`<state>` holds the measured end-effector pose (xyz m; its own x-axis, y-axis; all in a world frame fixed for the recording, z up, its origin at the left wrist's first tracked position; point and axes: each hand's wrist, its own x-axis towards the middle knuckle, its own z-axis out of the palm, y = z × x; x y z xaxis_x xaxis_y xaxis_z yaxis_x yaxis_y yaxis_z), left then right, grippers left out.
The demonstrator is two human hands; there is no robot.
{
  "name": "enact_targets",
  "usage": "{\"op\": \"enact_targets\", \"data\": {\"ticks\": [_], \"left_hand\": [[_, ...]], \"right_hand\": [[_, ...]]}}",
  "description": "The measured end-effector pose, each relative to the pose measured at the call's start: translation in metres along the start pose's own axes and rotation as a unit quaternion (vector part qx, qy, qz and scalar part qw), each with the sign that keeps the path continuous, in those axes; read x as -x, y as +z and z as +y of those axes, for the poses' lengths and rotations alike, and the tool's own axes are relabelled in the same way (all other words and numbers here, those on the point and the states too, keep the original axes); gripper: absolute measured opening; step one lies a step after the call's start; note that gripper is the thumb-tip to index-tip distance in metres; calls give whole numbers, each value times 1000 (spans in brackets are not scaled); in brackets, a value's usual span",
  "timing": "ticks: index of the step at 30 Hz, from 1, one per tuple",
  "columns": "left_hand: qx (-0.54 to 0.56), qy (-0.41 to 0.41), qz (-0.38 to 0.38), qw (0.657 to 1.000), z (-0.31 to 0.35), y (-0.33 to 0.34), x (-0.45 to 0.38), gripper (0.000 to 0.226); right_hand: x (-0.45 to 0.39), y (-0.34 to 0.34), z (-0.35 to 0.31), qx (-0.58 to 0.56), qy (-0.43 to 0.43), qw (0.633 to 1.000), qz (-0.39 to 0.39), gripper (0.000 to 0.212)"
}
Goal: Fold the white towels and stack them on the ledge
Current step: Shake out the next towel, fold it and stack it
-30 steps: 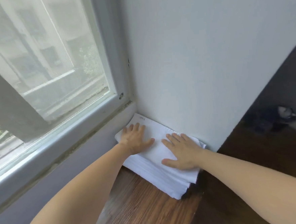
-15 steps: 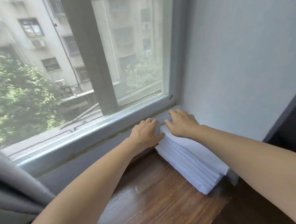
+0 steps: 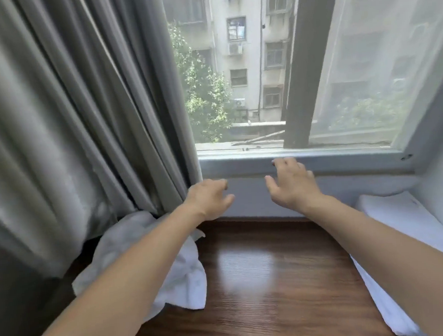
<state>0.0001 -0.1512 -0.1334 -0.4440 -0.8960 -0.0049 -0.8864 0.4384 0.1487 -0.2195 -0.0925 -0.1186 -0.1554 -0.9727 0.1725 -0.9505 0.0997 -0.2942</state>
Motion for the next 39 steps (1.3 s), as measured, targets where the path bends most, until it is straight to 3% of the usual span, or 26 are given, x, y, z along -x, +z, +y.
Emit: {"op": "enact_targets", "data": {"ticks": [3, 9, 14, 17, 21, 26, 28, 31, 35, 39], "left_hand": [[1, -89, -7, 996, -44, 6, 48, 34], [62, -236, -93, 965, -152, 55, 129, 28], [87, -287, -125, 946, -226, 98, 154, 45], [99, -282, -98, 949, -250, 114, 146, 58], [95, -213, -102, 967, -275, 128, 124, 59], [4, -95, -161, 982, -292, 144, 107, 38], [3, -61, -130, 990, -300, 142, 104, 29], [59, -68, 0, 996, -316, 123, 97, 23], [139, -79, 152, 975, -325, 72, 77, 21], [216, -85, 214, 949, -318, 21, 61, 20]], "right_hand": [[16, 24, -43, -21, -48, 998, -31, 52], [42, 69, -121, -38, -110, 987, -107, 44], [33, 105, -171, -38, -131, 979, -153, 28], [20, 139, -196, -23, -129, 977, -171, 29], [2, 192, -233, 5, -101, 965, -242, 46], [5, 258, -241, 33, -24, 938, -344, 59], [9, 272, -237, 7, 7, 947, -321, 52], [2, 280, -236, -68, 31, 968, -238, 27], [-24, 239, -266, -169, 23, 971, -166, 19], [-57, 168, -299, -249, 24, 964, -92, 28]]}}
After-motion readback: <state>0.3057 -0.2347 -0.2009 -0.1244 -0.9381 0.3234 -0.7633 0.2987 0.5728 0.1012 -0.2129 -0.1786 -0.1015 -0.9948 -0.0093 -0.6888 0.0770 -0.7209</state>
